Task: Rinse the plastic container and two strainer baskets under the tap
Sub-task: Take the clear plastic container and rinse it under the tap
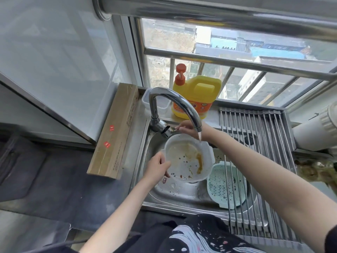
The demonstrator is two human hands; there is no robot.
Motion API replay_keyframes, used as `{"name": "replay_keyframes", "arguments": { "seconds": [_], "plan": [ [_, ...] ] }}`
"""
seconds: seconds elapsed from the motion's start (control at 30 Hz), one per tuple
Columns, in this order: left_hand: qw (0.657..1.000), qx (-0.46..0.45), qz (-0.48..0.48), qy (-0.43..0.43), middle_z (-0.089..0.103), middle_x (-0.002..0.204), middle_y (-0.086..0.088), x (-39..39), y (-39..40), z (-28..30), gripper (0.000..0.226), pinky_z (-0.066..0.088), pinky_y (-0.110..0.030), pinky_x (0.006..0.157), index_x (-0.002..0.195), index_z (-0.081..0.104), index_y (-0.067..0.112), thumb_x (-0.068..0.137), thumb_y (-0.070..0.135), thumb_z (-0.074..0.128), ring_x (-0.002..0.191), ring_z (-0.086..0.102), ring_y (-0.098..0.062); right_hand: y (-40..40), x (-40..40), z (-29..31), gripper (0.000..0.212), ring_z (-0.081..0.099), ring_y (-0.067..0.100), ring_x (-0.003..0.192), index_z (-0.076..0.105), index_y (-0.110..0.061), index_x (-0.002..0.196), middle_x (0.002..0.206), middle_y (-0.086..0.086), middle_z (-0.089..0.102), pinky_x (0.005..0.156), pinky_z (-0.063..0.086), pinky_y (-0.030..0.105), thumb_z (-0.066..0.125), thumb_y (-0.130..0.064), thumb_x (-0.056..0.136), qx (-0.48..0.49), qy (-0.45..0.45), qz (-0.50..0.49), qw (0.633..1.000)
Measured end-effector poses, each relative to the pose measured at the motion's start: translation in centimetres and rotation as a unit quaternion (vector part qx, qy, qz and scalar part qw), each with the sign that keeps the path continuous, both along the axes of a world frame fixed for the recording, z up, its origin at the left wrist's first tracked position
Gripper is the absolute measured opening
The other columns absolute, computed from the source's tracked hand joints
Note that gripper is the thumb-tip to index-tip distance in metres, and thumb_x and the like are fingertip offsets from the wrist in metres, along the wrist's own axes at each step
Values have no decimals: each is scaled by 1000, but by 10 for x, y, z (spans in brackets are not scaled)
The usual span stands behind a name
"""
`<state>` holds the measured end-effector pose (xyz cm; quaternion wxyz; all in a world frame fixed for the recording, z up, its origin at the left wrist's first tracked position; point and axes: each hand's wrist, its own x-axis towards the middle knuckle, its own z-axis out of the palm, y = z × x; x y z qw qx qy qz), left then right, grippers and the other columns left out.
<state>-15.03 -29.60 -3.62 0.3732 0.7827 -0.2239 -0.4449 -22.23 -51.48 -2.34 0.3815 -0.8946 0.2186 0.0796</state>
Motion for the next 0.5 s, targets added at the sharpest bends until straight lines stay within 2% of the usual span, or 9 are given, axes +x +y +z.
{"name": "replay_keyframes", "arguments": {
  "seconds": [0.07,0.13,0.2,0.27,0.33,0.37,0.47,0.5],
  "plan": [
    [1000,-9,-11,7,42,67,-2,-1,-2,-1,27,45,-34,59,69,34,14,88,8,53,42,53,4,1,-17,13,29,57,13,108,65,-21,119,120,-4,65,96,44,32,49,-32,98,53,13,-73,996],
    [1000,-17,-22,15,42,68,-3,-5,-4,-2,28,40,-31,57,69,33,14,88,7,52,42,53,5,4,-43,20,31,55,11,104,61,-18,122,113,-8,62,88,44,30,45,-30,100,63,24,-166,984],
    [999,-23,-17,25,42,68,-4,-7,-5,-5,28,39,-34,56,69,34,13,89,5,52,42,54,4,10,-70,19,36,57,13,100,56,-18,127,117,-4,62,82,47,31,41,-38,100,29,45,-231,971],
    [999,-30,-4,35,47,72,-8,-7,-6,-8,28,46,-41,61,68,35,14,88,6,53,50,59,-2,21,-94,15,40,62,17,85,55,-18,123,111,3,65,70,54,33,39,-45,98,30,79,-272,958],
    [998,-42,4,44,51,79,-12,-7,-7,-8,27,53,-46,69,68,37,15,88,7,54,63,64,-16,40,-109,13,36,57,19,65,54,-12,113,95,5,62,52,51,29,42,-43,98,75,93,-312,943],
    [998,-47,5,48,51,79,-12,-7,-8,-7,28,54,-46,71,68,37,15,88,7,55,67,63,-20,51,-114,11,33,56,20,61,51,-9,109,91,6,60,47,51,28,45,-39,97,89,88,-326,937],
    [997,-62,8,41,53,77,-9,-8,-9,-6,29,55,-39,65,67,36,13,88,4,55,72,61,-23,76,-118,5,21,56,23,62,47,-7,94,86,9,57,51,56,40,52,-28,96,73,39,-378,922],
    [998,-60,8,36,54,78,-11,-7,-9,-6,28,56,-38,64,68,37,12,88,4,55,73,62,-25,81,-118,3,19,55,22,61,47,-8,91,84,9,56,49,55,39,52,-25,96,73,21,-394,916]
  ]
}}
